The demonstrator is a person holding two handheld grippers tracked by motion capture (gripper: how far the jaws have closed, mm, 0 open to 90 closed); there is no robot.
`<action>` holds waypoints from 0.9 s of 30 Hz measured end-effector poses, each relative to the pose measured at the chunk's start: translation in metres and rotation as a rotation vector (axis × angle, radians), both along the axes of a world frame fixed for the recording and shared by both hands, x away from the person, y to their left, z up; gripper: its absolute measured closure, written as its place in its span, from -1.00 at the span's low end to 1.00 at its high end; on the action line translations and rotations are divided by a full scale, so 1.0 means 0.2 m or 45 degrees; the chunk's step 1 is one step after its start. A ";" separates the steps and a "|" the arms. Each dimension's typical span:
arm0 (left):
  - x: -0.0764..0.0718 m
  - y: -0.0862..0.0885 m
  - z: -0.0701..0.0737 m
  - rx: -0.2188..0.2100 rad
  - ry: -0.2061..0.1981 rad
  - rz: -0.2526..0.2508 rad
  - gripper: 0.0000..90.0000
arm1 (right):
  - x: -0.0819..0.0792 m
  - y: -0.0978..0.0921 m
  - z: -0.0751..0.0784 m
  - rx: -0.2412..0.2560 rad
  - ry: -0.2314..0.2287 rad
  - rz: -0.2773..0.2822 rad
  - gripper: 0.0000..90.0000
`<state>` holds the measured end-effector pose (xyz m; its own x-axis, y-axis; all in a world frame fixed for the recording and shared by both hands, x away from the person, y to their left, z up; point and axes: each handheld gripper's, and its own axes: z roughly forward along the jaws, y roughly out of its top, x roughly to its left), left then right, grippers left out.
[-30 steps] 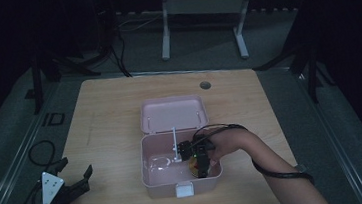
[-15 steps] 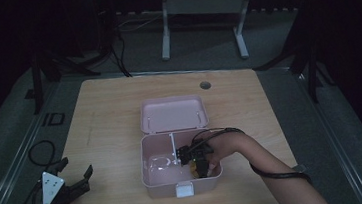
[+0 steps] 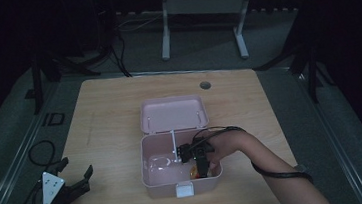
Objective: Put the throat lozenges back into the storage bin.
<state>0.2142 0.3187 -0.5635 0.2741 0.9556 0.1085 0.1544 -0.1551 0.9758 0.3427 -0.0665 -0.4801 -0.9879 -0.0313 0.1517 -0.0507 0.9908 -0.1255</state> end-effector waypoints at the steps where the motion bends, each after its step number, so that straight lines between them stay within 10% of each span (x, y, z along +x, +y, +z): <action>1: 0.00 0.00 0.00 0.001 0.002 -0.002 -0.68 | 0.00 0.00 0.00 0.000 0.000 0.000 -0.60; 17: 0.00 0.00 0.00 0.003 -0.002 0.001 -0.68 | -0.02 -0.13 0.39 0.276 -0.088 -0.040 -0.73; 27: 0.00 0.00 0.00 0.004 0.000 0.001 -0.68 | -0.01 -0.41 0.55 0.400 -0.180 -0.138 -0.74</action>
